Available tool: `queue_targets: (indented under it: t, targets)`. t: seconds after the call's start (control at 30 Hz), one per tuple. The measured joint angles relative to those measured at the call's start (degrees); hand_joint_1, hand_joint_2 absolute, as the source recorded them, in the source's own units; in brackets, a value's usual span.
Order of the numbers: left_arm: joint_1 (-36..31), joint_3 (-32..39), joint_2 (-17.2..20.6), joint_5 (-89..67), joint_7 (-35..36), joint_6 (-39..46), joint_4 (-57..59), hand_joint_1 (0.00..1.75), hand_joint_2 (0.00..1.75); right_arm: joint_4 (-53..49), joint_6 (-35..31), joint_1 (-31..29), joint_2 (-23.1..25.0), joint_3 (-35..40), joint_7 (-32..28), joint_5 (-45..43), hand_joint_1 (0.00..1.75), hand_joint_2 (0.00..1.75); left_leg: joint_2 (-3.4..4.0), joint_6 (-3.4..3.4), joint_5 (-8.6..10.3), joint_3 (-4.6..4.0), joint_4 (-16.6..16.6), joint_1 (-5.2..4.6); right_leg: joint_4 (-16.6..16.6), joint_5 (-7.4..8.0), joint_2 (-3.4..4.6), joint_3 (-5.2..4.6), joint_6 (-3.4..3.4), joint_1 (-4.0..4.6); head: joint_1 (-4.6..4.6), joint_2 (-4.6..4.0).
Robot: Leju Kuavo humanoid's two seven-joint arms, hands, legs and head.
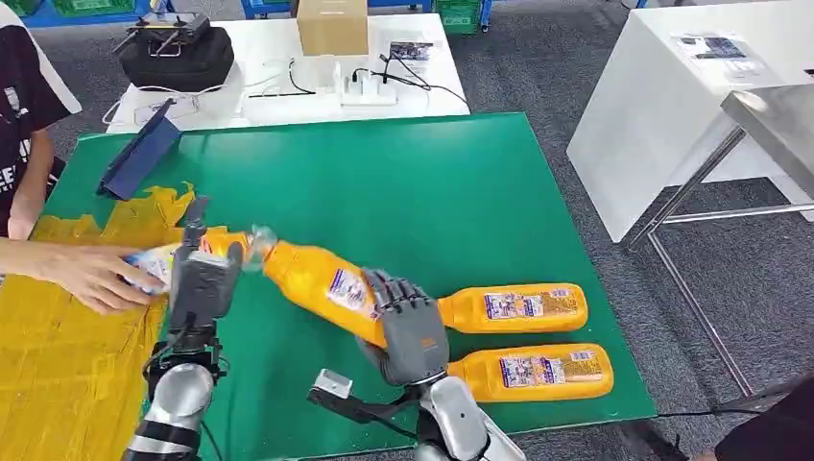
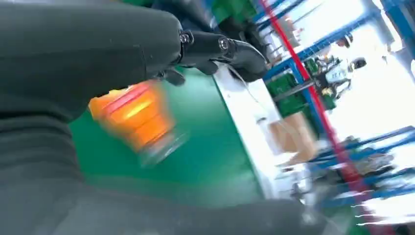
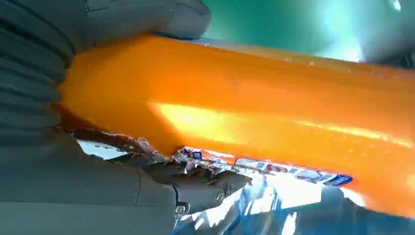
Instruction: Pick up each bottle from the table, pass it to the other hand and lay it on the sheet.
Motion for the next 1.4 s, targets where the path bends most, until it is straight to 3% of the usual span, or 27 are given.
queue_targets:
  t: [0.1, 0.2, 0.4, 0.6, 0.93, 1.13, 1.4]
  targets:
    - [0.26, 2.47, -0.68, 11.5, -0.5, -4.22, -0.63, 0.0, 1.75, -3.96, -1.28, 1.55, 1.58, -3.7, -9.04, -5.27, 1.75, 1.75, -0.02, -0.01, -0.03, -0.01, -0.01, 0.01, 0.0, -0.13, 0.0, -0.24, -0.13, 0.0, 0.0, 0.0]
    - [0.67, 3.16, -0.2, 23.07, 1.44, -14.64, -0.3, 0.0, 1.75, -7.49, -1.3, 3.85, 5.94, -11.13, -23.45, -12.36, 1.75, 1.75, -0.03, -0.02, -0.01, -0.03, -0.02, 0.01, 0.01, -0.06, 0.0, -0.23, -0.04, 0.01, 0.0, 0.0]
    - [2.59, 1.9, 1.38, 31.02, 3.37, -28.29, -0.06, 0.0, 1.75, -9.35, -1.3, 4.5, 10.36, -19.84, -31.64, -17.19, 1.75, 1.75, 0.0, -0.01, -0.02, -0.07, -0.01, -0.03, 0.01, -0.04, 0.0, -0.21, -0.03, -0.03, 0.0, 0.0]
    - [5.01, -3.26, 2.76, 31.39, 2.45, -32.61, -2.01, 0.0, 1.75, -8.72, -1.3, 3.53, 10.8, -20.41, -30.04, -20.98, 1.75, 1.75, -0.01, -0.01, -0.01, -0.17, -0.01, -0.03, 0.01, -0.02, 0.0, 0.04, -0.03, -0.02, 0.0, 0.0]
    - [6.02, -6.13, 3.94, 32.0, 1.4, -34.07, -3.52, 0.0, 1.75, -7.45, -0.75, 2.15, 9.96, -18.61, -28.34, -24.44, 1.75, 1.75, -0.01, -0.02, 0.0, -0.17, -0.01, -0.01, 0.01, -0.02, 0.0, 0.02, -0.03, -0.01, 0.0, 0.0]
    - [6.88, -9.49, 4.72, 32.2, -1.39, -36.36, -6.33, 0.0, 1.75, -2.54, 5.53, -1.84, 7.3, -13.49, -25.87, -31.97, 1.75, 1.75, -0.01, -0.01, 0.0, -0.17, -0.01, -0.02, 0.01, -0.01, -0.01, -0.06, -0.03, -0.01, 0.0, 0.0]
    - [6.77, -11.83, 5.27, 33.55, -1.92, -36.87, -7.54, 0.0, 1.75, 6.85, 11.6, -6.59, 5.62, -6.05, -24.82, -28.01, 1.75, 1.75, 0.01, -0.01, 0.02, -0.17, -0.01, 0.0, 0.03, 0.01, 0.0, 0.14, -0.03, 0.0, 0.0, 0.0]
